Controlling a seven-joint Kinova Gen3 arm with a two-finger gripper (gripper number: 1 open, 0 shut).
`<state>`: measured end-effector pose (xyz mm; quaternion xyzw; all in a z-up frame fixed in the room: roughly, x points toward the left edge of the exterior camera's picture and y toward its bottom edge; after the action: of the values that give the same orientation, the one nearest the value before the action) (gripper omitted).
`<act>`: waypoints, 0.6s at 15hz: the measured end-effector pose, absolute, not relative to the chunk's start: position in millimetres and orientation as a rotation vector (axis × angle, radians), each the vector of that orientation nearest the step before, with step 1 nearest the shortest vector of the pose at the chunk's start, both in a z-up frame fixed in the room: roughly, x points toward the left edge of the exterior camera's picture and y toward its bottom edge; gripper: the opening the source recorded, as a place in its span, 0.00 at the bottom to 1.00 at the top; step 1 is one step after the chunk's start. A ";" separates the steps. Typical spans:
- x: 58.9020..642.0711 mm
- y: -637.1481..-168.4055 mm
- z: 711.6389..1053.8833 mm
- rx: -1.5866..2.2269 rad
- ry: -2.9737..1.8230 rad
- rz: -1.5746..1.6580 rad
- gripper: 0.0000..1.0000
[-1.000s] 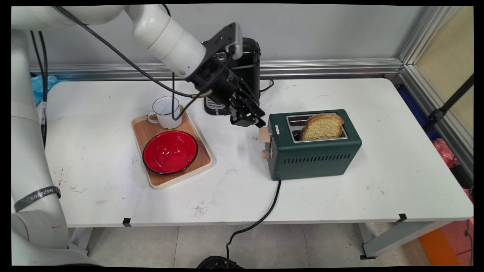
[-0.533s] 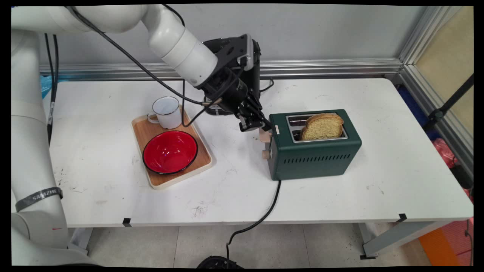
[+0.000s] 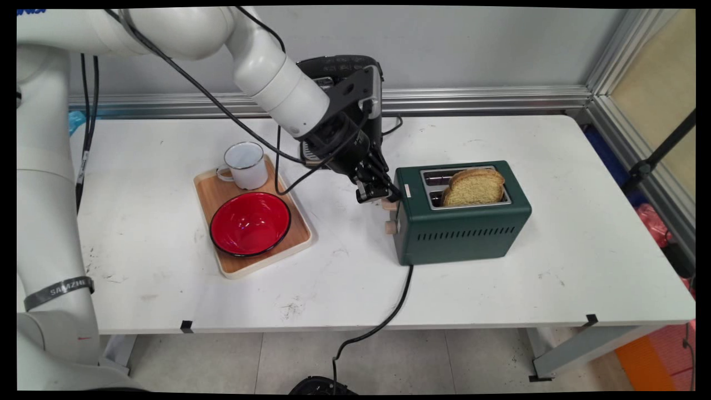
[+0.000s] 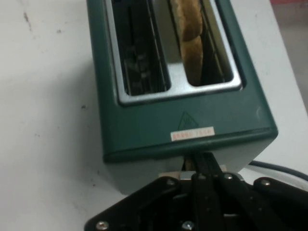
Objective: Press the toaster switch
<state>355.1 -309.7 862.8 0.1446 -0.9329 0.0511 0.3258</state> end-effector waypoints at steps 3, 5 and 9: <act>353.9 -312.0 856.4 0.379 -2.459 0.133 0.00; 353.2 -313.4 852.5 0.381 -2.469 0.133 0.00; 351.5 -315.3 844.8 0.386 -2.485 0.129 0.00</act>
<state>351.5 -315.3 844.8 0.1457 -0.9394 0.0489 0.3065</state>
